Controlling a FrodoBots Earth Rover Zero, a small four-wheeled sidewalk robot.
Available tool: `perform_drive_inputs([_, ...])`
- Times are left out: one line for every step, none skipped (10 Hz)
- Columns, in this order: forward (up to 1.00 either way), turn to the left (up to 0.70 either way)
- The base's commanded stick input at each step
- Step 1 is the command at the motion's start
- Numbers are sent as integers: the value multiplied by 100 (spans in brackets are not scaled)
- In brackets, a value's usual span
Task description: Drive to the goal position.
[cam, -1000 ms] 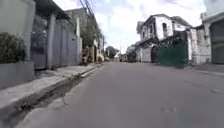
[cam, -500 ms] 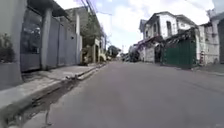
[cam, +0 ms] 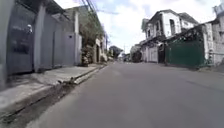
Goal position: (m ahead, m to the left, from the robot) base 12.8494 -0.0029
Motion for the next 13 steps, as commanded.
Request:
perform_drive_inputs([100, -40])
perform_drive_inputs([100, -40])
perform_drive_inputs([100, -40])
perform_drive_inputs([100, -40])
perform_drive_inputs([100, -40])
perform_drive_inputs([100, -2])
perform_drive_inputs([100, 0])
perform_drive_inputs([100, 0])
perform_drive_inputs([100, 0])
perform_drive_inputs([100, 0])
perform_drive_inputs([100, 0])
perform_drive_inputs([100, 0])
perform_drive_inputs([100, 0])
